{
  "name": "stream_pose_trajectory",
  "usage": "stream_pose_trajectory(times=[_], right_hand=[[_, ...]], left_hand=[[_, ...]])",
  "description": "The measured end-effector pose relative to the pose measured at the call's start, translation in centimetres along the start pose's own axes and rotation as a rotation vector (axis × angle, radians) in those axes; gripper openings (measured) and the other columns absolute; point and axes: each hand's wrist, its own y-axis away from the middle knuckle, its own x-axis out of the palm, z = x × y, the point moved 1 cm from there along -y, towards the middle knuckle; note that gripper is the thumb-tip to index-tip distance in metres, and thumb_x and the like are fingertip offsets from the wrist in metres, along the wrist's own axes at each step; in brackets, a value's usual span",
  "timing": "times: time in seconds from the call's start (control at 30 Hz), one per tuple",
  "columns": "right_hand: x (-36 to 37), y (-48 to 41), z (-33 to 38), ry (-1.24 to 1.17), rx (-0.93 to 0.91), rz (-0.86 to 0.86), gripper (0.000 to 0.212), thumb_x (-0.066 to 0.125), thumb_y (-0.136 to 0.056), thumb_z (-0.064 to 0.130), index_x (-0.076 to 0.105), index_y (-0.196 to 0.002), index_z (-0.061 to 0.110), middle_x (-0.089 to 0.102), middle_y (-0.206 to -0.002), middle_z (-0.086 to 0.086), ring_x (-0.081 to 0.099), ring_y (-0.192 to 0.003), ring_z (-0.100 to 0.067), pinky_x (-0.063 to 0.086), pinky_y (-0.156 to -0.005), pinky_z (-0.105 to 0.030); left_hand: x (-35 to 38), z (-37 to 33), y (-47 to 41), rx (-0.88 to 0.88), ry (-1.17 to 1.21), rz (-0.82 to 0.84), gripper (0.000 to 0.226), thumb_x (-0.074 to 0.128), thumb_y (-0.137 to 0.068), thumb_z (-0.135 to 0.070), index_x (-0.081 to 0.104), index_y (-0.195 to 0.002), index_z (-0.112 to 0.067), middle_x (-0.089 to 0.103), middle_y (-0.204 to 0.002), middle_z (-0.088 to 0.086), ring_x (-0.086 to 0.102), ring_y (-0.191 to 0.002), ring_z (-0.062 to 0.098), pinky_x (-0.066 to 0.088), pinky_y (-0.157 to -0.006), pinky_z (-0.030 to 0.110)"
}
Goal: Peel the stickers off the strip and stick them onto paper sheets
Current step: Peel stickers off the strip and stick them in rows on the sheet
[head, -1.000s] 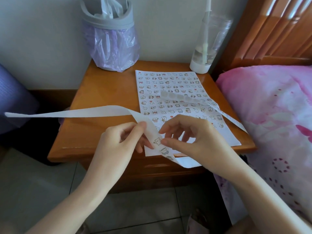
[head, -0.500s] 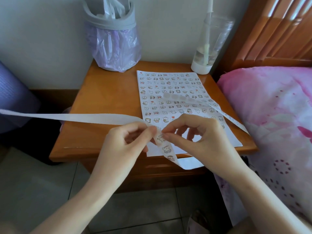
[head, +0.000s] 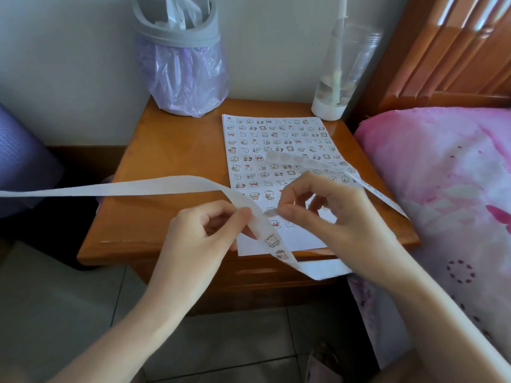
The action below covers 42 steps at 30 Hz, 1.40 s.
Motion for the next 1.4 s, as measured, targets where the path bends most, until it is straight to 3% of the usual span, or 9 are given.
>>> stream_pose_trajectory(times=[0.17,0.23,0.3,0.4,0.47,0.7,0.83,1.4], right_hand=[[-2.7,-0.8,-1.8,-0.025,0.306,-0.007,0.005,0.065,-0.085,0.023,0.068,-0.084,0.019,0.065,-0.064,0.017,0.053,-0.052,0.001,0.046,-0.059,-0.021],[-3.1,-1.0,-2.7,0.038,0.423,0.011,0.008,0.065,-0.085,0.026,0.069,-0.083,0.019,0.064,-0.059,0.014,0.049,-0.045,0.002,0.046,-0.061,-0.026],[-2.9,-1.1,-3.0,0.044,0.475,0.033,0.010,0.067,-0.084,0.028,0.070,-0.082,0.019,0.063,-0.055,0.013,0.048,-0.043,0.002,0.045,-0.058,-0.021],[-2.6,-1.0,-3.1,0.028,0.485,0.031,0.012,0.071,-0.080,0.027,0.070,-0.082,0.015,0.061,-0.052,0.014,0.047,-0.041,0.005,0.037,-0.046,-0.007],[-2.6,-0.9,-3.2,0.024,0.488,0.020,0.010,0.072,-0.080,0.023,0.071,-0.081,0.013,0.062,-0.056,0.012,0.047,-0.040,0.005,0.034,-0.042,-0.005],[-2.6,-1.1,-3.4,0.016,0.516,0.026,0.007,0.074,-0.078,0.018,0.073,-0.080,0.012,0.067,-0.060,0.008,0.051,-0.043,0.006,0.036,-0.043,-0.005],[-2.5,-1.2,-3.6,0.026,0.513,0.009,0.007,0.075,-0.077,0.018,0.074,-0.081,0.013,0.072,-0.072,0.003,0.052,-0.046,0.005,0.041,-0.046,-0.007],[-2.2,-1.1,-4.0,0.054,0.486,-0.026,0.005,0.077,-0.075,0.019,0.074,-0.076,0.015,0.071,-0.070,0.004,0.055,-0.053,0.003,0.046,-0.052,-0.010]], left_hand=[[0.0,0.4,0.1,0.034,-0.076,0.015,0.019,0.057,-0.088,-0.026,0.072,-0.077,-0.020,0.058,-0.052,-0.028,0.057,-0.058,-0.006,0.038,-0.055,0.002],[0.1,0.5,0.2,0.057,-0.129,0.006,0.014,0.059,-0.086,-0.027,0.070,-0.080,-0.023,0.057,-0.053,-0.029,0.055,-0.056,-0.007,0.037,-0.051,0.003],[0.1,0.6,0.3,0.073,-0.169,-0.002,0.011,0.060,-0.085,-0.028,0.068,-0.080,-0.025,0.058,-0.055,-0.030,0.054,-0.053,-0.007,0.036,-0.048,0.003],[0.2,0.6,0.3,0.082,-0.200,-0.009,0.011,0.059,-0.085,-0.030,0.068,-0.080,-0.025,0.059,-0.058,-0.029,0.055,-0.056,-0.008,0.036,-0.048,0.003],[0.2,0.7,0.3,0.085,-0.214,-0.013,0.010,0.060,-0.085,-0.029,0.068,-0.082,-0.025,0.060,-0.054,-0.020,0.056,-0.058,-0.010,0.036,-0.048,0.002],[0.2,0.6,0.3,0.086,-0.231,-0.020,0.008,0.061,-0.085,-0.027,0.068,-0.082,-0.024,0.055,-0.051,-0.019,0.055,-0.056,-0.012,0.035,-0.047,0.001],[0.3,0.6,0.3,0.092,-0.245,-0.023,0.010,0.060,-0.086,-0.026,0.067,-0.080,-0.023,0.054,-0.053,-0.019,0.052,-0.052,-0.012,0.034,-0.046,0.001],[0.2,0.7,0.2,0.089,-0.245,-0.015,0.010,0.060,-0.086,-0.026,0.067,-0.080,-0.023,0.054,-0.055,-0.021,0.055,-0.059,-0.012,0.036,-0.048,0.001]])
